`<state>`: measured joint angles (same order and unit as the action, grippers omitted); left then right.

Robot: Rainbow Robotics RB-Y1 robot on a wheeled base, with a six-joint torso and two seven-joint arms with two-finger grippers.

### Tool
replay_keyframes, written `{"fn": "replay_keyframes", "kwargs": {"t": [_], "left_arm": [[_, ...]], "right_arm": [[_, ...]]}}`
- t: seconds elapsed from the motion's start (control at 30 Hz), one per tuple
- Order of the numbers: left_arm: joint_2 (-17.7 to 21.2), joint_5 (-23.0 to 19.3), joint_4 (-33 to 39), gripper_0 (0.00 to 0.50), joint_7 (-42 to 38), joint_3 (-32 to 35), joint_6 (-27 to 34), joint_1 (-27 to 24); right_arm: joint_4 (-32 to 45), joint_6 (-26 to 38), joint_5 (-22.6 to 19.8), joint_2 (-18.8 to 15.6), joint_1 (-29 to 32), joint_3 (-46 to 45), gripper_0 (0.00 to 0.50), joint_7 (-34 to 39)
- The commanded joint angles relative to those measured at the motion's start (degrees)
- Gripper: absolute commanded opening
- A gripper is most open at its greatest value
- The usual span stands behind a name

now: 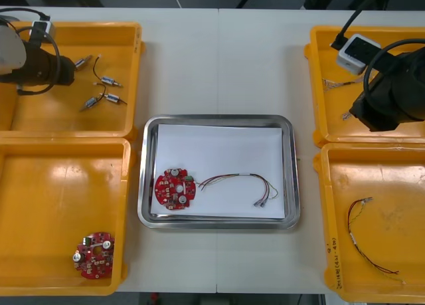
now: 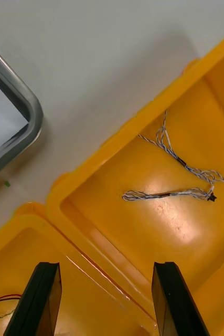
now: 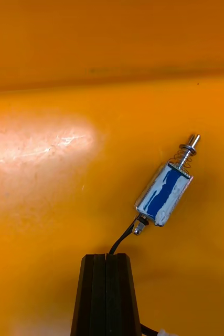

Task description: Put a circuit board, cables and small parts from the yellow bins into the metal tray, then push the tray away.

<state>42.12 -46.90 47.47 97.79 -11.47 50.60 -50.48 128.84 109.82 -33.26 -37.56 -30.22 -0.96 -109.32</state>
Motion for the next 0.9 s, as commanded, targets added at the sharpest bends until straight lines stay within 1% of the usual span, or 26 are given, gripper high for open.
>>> {"fn": "replay_keyframes", "kwargs": {"t": [0.03,0.13,0.27,0.33,0.37,0.43,0.6,0.7,0.9], "left_arm": [[4.8,-1.5,3.3,0.000,8.5,1.9,3.9,-1.0],[5.9,-2.4,4.4,0.000,9.0,2.2,6.6,-1.0],[6.8,-3.5,5.9,0.000,9.9,2.2,9.3,-0.6],[7.6,-4.2,7.5,0.000,10.3,2.2,10.6,1.1],[7.9,-4.3,8.1,0.000,10.4,2.2,10.8,1.7],[8.9,-5.0,10.7,0.000,10.8,2.2,10.8,4.5],[10.4,-6.3,13.2,0.000,11.5,2.1,11.2,7.7],[10.7,-7.0,13.5,0.000,12.2,2.1,11.7,8.6],[11.0,-8.1,13.5,0.000,13.0,2.2,11.8,9.3]], "right_arm": [[-2.5,0.2,0.9,-1.5,0.0,-4.9,0.500,-0.6],[-4.3,0.2,2.4,-1.2,-0.7,-5.7,0.500,0.0],[-7.6,0.2,5.2,0.8,-2.7,-6.5,0.500,1.0],[-10.1,0.2,6.4,2.6,-4.3,-7.7,0.500,1.5],[-10.8,0.2,6.7,2.9,-4.8,-8.1,0.500,1.7],[-13.6,0.2,7.9,4.4,-6.8,-9.3,0.500,2.1],[-19.0,0.2,10.5,5.4,-10.4,-9.7,0.500,3.3],[-21.5,0.2,10.9,5.7,-11.4,-9.8,0.500,5.5],[-25.8,0.2,10.6,6.0,-13.0,-9.8,0.500,13.5]]}}
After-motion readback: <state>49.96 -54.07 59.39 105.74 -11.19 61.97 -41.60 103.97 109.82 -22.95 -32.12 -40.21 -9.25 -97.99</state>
